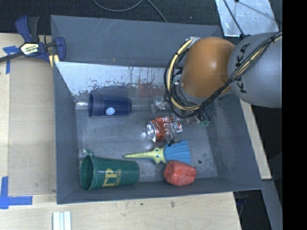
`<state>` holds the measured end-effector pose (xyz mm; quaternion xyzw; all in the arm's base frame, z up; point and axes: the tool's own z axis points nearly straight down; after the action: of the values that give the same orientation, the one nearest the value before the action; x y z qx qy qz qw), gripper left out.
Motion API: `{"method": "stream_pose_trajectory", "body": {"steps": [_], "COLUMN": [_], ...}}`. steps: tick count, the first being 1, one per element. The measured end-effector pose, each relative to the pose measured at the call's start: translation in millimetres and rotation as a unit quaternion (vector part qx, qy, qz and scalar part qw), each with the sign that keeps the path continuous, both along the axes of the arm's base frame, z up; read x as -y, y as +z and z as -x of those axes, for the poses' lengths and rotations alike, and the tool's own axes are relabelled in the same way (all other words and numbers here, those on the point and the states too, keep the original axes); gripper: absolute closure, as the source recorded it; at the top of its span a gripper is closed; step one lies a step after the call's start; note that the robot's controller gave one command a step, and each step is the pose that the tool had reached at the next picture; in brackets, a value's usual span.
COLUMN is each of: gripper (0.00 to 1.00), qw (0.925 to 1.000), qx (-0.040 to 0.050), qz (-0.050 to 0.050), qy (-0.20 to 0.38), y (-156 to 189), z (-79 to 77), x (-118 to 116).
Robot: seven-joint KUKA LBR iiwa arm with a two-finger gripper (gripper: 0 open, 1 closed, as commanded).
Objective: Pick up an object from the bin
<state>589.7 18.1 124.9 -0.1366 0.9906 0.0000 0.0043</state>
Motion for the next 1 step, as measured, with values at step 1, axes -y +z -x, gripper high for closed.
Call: {"method": "stream_pose_trajectory", "body": {"steps": [1], "gripper": [1.00], "qw": [0.9939], "qx": [0.0027], "qz": [0.001], "qy": [0.110], "y": [-22.7], "z": [2.6], "x": [3.6]}}
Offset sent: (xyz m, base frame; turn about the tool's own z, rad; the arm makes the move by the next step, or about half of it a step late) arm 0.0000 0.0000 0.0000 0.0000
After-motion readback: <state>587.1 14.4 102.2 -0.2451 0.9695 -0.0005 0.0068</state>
